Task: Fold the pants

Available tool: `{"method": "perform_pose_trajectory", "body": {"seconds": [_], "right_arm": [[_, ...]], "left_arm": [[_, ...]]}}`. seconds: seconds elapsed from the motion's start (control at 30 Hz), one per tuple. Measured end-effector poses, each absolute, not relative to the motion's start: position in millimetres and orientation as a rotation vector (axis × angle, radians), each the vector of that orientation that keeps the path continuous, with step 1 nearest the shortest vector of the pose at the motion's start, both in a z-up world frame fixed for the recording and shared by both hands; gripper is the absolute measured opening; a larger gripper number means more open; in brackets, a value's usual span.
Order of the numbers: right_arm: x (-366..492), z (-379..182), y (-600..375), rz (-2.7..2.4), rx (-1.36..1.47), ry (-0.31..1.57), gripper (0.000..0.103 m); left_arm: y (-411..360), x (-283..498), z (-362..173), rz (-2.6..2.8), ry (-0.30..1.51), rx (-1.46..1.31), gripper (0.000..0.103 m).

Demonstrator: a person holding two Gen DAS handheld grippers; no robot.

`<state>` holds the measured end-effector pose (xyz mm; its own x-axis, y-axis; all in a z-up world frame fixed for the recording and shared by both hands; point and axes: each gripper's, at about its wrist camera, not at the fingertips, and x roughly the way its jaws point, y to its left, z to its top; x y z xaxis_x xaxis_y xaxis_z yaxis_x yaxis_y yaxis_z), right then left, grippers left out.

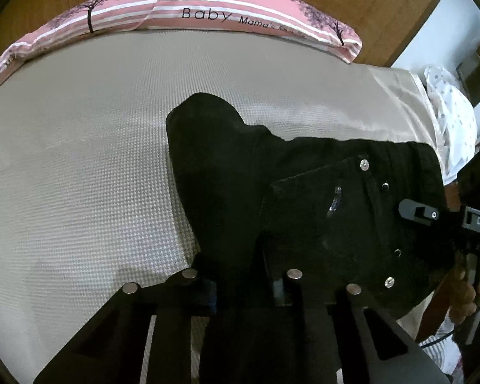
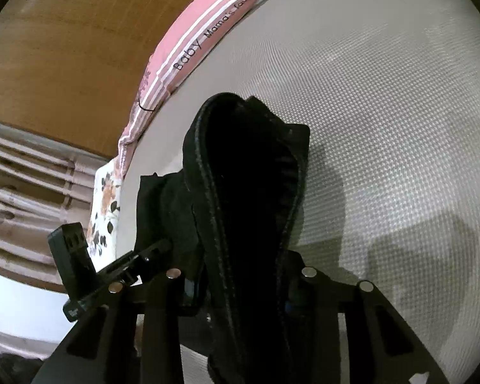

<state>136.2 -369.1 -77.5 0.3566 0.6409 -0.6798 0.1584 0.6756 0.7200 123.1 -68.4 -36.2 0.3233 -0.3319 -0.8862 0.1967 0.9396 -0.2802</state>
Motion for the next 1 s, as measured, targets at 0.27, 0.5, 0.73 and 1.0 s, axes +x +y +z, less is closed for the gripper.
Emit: {"method": "perform_pose_trajectory", "body": {"seconds": [0.27,0.5,0.73,1.0], "right_arm": [[137.9,-55.3,-347.9,0.330,0.774,1.199,0.032],[145.7,-44.4,-315.4,0.372,0.746,1.199,0.032],[167.6,-43.0,-274.9,0.435,0.727,1.209,0.031],[206.2,-47.8,-240.6,0.479,0.722,1.223,0.031]], "left_arm": [[-53.7,118.2,-24.3,-0.346,1.169,-0.162,0.015],[-26.4,115.9,-7.0,-0.290,1.126,-0.128,0.015],[10.1,125.6,0.5,-0.224,1.111,-0.112,0.015],[44.3,152.4,-0.8,-0.186,1.108,-0.145,0.015]]}}
